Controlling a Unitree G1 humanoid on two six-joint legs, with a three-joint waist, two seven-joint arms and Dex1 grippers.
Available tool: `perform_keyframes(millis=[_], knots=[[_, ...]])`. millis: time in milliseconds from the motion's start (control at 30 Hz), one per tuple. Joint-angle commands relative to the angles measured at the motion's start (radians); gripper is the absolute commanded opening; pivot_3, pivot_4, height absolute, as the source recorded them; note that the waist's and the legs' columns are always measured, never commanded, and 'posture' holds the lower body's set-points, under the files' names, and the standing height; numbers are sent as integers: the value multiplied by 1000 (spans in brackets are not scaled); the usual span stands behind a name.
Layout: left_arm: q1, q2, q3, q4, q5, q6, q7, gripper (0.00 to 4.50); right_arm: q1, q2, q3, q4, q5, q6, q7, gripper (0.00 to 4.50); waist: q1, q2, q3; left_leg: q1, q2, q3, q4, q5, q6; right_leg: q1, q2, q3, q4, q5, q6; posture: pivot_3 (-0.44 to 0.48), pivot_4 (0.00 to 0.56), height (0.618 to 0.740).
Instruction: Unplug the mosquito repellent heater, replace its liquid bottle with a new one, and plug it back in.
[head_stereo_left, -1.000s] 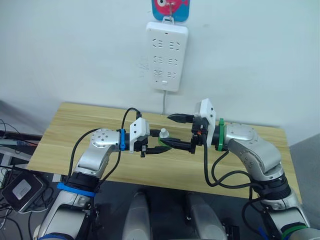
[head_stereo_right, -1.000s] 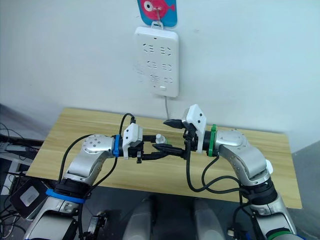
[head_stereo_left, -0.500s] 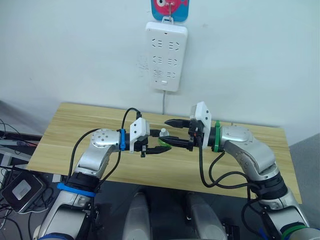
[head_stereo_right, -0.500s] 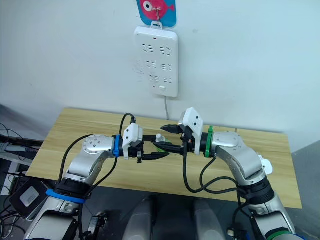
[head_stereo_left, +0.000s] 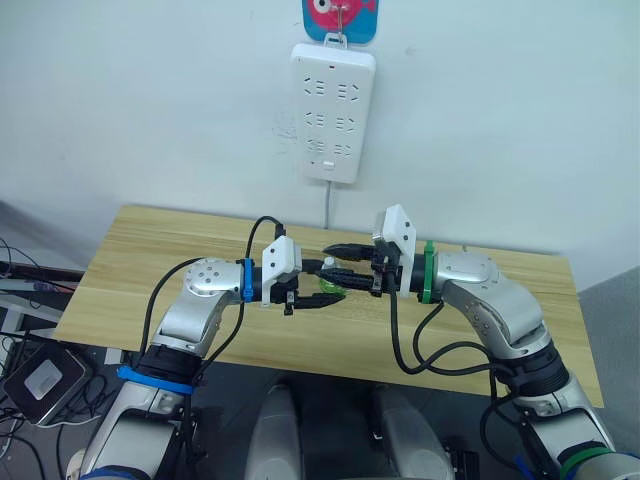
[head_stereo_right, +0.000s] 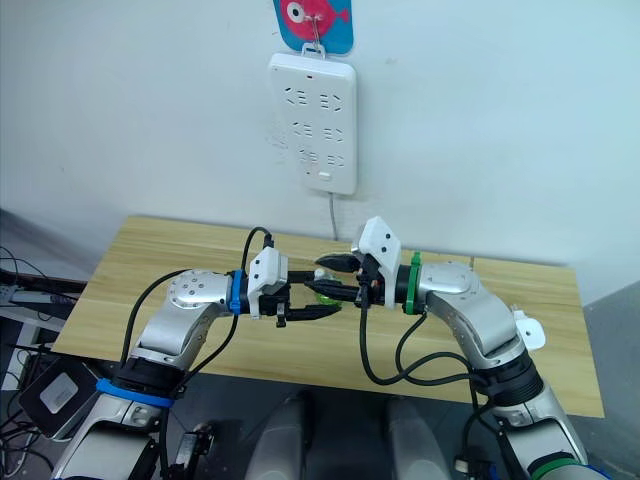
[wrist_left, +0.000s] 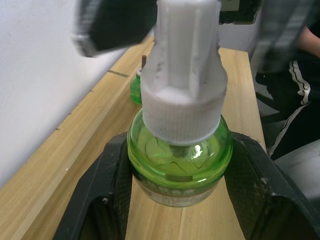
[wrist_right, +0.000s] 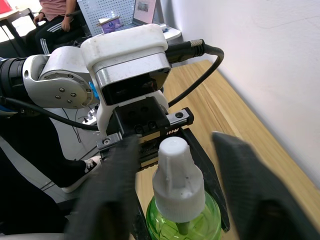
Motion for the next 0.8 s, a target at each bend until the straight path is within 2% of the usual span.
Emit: perform_keyframes(millis=[33,67,200,400,533,633,700,800], knots=[[11,-1,5,-39,-7,-11,-3,2230,-8,11,3,-20,7,-25,14,661,0,0,0,0,0,0,0,0,0,0,0,0,0,0,0,23,284,740],[14,0,5,-38,-6,-13,-3,2230,-9,8,4,-24,5,-27,18,391,0,0,0,0,0,0,0,0,0,0,0,0,0,0,0,23,284,740],[25,4,6,-31,1,-19,-2,2230,-25,3,-6,-62,20,-10,18,362,0,0,0,0,0,0,0,0,0,0,0,0,0,0,0,22,293,740],[64,33,21,4,16,-46,-5,2230,-155,68,-200,-193,198,173,-169,362,-3,0,0,0,1,0,0,0,0,-1,0,0,1,0,0,29,302,740],[77,50,30,25,20,-69,-12,2230,-126,57,-247,-197,182,197,-252,362,4,0,0,0,0,-1,-1,0,0,0,0,-1,0,0,0,22,302,740],[65,52,36,36,17,-68,-6,2230,28,23,-169,-85,-68,-6,-356,362,8,0,0,-1,-1,0,-2,0,0,-1,-1,0,-2,0,0,17,308,740],[53,47,38,40,16,-63,-1,2230,121,54,-141,25,-173,-142,-435,362,9,0,0,-1,-1,0,-2,0,0,-1,-1,0,-3,0,0,17,310,740],[45,41,35,34,15,-55,2,2230,187,130,-141,192,-268,-296,-552,362,1,0,0,-1,0,2,-3,0,0,-3,-1,1,-3,0,0,19,314,740]])
